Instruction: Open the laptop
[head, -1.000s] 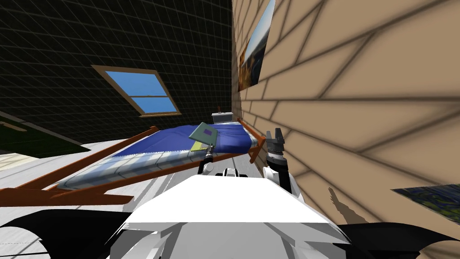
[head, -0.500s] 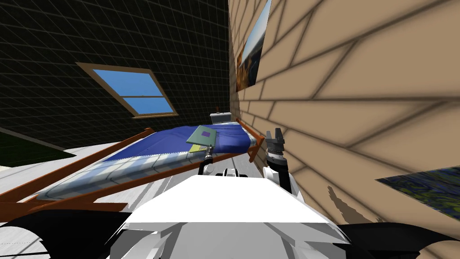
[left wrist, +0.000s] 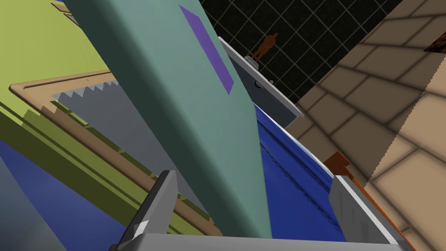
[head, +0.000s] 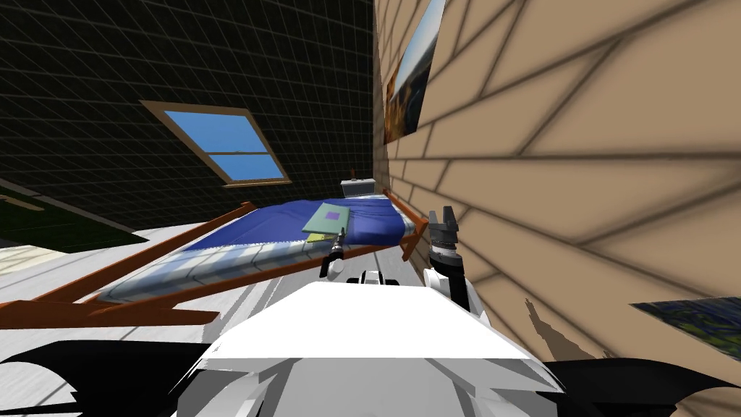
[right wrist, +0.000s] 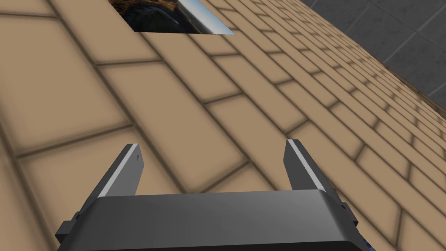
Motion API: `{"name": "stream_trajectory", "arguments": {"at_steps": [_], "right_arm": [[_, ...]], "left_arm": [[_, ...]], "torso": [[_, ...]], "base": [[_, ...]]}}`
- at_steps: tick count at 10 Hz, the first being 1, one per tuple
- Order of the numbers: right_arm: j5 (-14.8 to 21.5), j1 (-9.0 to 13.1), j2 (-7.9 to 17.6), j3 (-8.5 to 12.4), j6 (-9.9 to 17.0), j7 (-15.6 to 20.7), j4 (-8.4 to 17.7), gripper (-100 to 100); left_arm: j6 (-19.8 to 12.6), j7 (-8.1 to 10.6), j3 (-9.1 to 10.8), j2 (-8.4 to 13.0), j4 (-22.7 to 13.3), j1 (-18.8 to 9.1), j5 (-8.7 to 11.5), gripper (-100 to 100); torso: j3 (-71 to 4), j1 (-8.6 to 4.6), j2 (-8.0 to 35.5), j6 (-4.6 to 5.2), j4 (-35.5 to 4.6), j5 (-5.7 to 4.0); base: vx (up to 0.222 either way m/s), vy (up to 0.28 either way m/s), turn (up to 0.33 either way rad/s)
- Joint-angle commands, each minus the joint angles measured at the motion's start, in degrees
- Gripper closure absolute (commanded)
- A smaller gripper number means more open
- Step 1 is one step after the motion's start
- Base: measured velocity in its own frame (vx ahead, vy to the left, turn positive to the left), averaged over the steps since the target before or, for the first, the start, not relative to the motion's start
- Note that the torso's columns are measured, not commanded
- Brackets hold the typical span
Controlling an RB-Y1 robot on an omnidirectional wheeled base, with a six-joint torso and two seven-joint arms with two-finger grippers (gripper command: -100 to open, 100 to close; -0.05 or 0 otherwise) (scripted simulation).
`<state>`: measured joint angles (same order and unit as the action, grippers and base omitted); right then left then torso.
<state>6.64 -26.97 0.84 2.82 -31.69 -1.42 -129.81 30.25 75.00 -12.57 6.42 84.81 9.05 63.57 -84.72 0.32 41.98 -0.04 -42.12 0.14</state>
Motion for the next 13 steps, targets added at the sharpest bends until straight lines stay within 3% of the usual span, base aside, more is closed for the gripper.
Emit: {"name": "stream_trajectory", "arguments": {"at_steps": [1,2,6,7,8,13], "right_arm": [[0.0,0.0,0.0,0.0,0.0,0.0,0.0,0],[0.0,0.0,0.0,0.0,0.0,0.0,0.0,0],[0.0,0.0,0.0,0.0,0.0,0.0,0.0,0],[0.0,0.0,0.0,0.0,0.0,0.0,0.0,0],[0.0,0.0,0.0,0.0,0.0,0.0,0.0,0],[0.0,0.0,0.0,0.0,0.0,0.0,0.0,0]], "left_arm": [[-4.6,-3.57,2.12,-0.7,2.0,-1.2,2.1,-100],[-4.8,-3.57,2.12,-0.7,2.0,-1.2,2.1,-100],[-11.5,-8.76,5.05,-1.9,5.3,-2.9,5.0,-100],[-10.5,-7.99,4.63,-1.8,5.2,-2.1,4.6,-100],[-11.0,-8.37,4.73,-1.9,5.4,-2.1,4.7,0],[-10.9,-8.34,4.72,-1.9,5.4,-2.1,4.7,0]], "torso": [[0.1,-0.13,0.1,0.03,-0.1,-0.08],[0.1,-0.30,0.3,0.05,-0.2,-0.17],[0.2,-0.46,0.4,0.04,-0.3,-0.22],[0.2,-0.45,0.5,0.05,-0.3,-0.22],[0.2,-0.34,0.4,0.06,-0.2,-0.16],[0.1,-0.33,0.3,0.04,-0.2,-0.14]], "base": [[-0.007,-0.031,0.129],[-0.009,-0.017,0.042],[-0.016,-0.028,0.111],[-0.008,-0.017,0.021],[0.000,0.000,0.000],[0.000,0.000,0.000]]}}
